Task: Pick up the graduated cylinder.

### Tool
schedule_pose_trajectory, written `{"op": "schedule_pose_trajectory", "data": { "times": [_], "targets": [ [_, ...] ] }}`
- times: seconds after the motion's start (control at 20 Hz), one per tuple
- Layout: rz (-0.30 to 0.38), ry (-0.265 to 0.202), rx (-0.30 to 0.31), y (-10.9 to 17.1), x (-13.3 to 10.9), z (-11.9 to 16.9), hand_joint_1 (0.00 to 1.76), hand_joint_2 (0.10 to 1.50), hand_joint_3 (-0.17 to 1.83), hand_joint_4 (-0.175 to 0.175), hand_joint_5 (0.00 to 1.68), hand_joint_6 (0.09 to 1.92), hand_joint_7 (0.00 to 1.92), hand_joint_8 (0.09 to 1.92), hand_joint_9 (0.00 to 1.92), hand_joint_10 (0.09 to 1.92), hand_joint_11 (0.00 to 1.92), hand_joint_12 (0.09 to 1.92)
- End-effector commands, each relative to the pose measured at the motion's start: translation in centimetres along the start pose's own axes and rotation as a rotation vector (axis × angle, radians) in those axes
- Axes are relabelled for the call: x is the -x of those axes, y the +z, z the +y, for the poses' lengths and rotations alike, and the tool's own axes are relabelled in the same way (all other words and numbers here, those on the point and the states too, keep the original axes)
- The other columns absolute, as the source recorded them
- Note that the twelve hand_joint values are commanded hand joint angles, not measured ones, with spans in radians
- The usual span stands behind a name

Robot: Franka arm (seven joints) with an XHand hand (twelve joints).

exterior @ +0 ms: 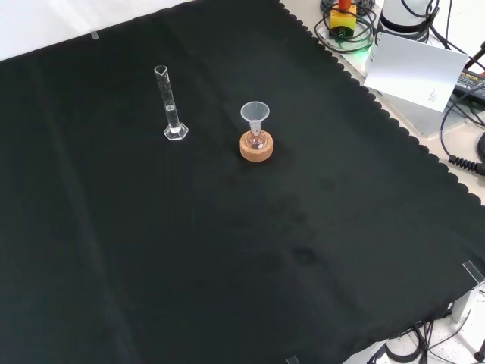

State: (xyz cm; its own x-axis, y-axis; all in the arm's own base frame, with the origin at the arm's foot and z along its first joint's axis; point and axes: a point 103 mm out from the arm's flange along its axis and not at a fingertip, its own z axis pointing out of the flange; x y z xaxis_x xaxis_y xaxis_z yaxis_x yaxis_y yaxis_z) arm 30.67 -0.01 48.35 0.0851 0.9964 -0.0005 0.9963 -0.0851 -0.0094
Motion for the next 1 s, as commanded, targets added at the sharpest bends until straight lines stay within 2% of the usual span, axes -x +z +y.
{"op": "schedule_pose_trajectory", "data": {
  "times": [0.05, 0.2, 0.35, 0.5, 0.75, 1.0],
  "targets": [
    [-0.004, 0.0, 0.01, 0.0, 0.3, 0.1, 0.16, 1.31, -0.01, -0.026, 0.25, 0.09, 0.03, 0.48, 0.47, 0.09, 0.07, 1.36],
    [-0.003, 0.004, 0.009, 0.0, 0.9, 0.2, 0.02, 1.38, 0.02, -0.015, 0.22, 0.09, 0.0, 0.44, 0.43, 0.09, 0.05, 1.35],
    [-0.013, 0.008, 0.014, -0.1, 0.1, 0.1, 0.0, 1.39, 0.02, -0.014, 0.22, 0.09, 0.0, 0.43, 0.43, 0.09, 0.05, 1.35],
    [-0.001, 0.02, 0.004, 0.4, 0.5, 0.4, 0.0, 1.39, 0.02, -0.014, 0.22, 0.09, 0.0, 0.43, 0.43, 0.09, 0.05, 1.35],
    [0.026, 0.059, -0.025, 2.8, 2.3, 1.4, 0.0, 1.39, 0.02, -0.014, 0.23, 0.09, 0.0, 0.43, 0.43, 0.09, 0.05, 1.35],
    [0.046, 0.064, -0.037, 5.7, 3.8, 3.1, 0.0, 1.39, 0.02, -0.016, 0.23, 0.09, 0.01, 0.43, 0.44, 0.09, 0.04, 1.35]
  ]
}}
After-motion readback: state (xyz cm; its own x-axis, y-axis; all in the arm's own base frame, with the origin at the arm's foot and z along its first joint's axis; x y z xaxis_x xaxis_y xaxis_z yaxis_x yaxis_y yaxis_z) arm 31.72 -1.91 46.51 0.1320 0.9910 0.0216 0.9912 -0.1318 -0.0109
